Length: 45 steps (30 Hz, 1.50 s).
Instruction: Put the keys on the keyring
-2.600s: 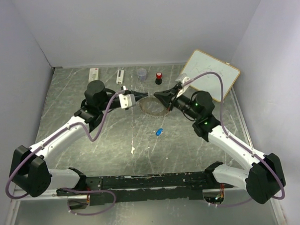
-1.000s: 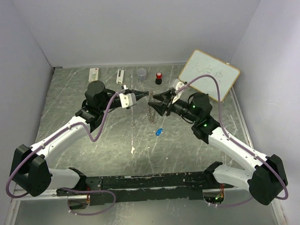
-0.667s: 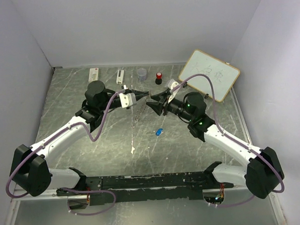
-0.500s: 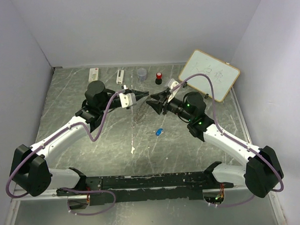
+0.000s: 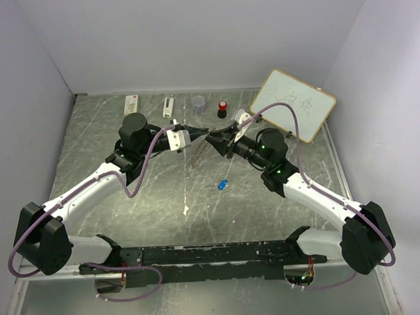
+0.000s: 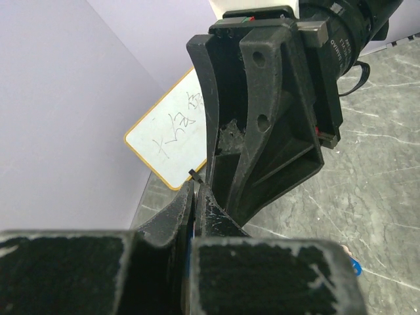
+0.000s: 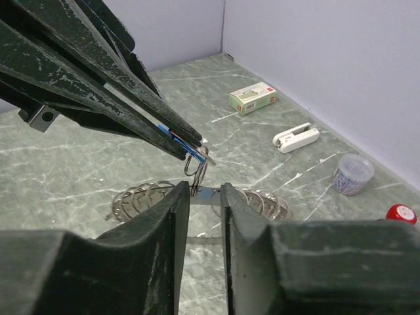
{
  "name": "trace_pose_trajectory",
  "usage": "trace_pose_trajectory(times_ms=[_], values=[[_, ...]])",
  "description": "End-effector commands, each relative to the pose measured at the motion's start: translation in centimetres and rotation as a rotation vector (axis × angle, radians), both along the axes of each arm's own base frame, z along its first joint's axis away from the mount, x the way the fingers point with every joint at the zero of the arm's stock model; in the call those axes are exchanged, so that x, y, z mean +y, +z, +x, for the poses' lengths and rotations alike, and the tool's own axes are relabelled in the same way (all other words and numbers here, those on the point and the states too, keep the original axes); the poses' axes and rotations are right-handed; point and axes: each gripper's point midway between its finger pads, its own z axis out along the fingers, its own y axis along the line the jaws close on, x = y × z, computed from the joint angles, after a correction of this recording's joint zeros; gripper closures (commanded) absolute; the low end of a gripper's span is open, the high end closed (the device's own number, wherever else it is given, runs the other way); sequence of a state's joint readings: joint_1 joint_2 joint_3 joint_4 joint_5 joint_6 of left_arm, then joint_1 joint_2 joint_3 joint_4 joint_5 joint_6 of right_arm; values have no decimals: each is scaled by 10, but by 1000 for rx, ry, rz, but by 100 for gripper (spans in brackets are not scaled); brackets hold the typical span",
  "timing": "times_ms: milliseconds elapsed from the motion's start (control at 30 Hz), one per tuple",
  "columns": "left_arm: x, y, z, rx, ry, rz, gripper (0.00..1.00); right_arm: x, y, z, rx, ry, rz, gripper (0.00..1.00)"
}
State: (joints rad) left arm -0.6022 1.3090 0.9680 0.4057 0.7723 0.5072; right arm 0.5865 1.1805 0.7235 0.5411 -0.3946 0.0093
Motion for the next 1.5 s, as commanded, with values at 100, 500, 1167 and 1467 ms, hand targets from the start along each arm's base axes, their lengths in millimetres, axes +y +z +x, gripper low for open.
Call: trace_pose_trajectory(times_ms=[100,500,1167,1467], values=[[-1,23,-10,-61,-36,-42,93,0,22,9,-60,-35,28,93],[8,18,5,-28,81,-71,93,-24,41,-2,-124,-116,57,100],[14,18,14,-10,148,-98,93,-30,49,-11,-165,-113,47,100],[21,28,22,-16,210,-127,93,-31,39,-8,-150,-122,1,100]])
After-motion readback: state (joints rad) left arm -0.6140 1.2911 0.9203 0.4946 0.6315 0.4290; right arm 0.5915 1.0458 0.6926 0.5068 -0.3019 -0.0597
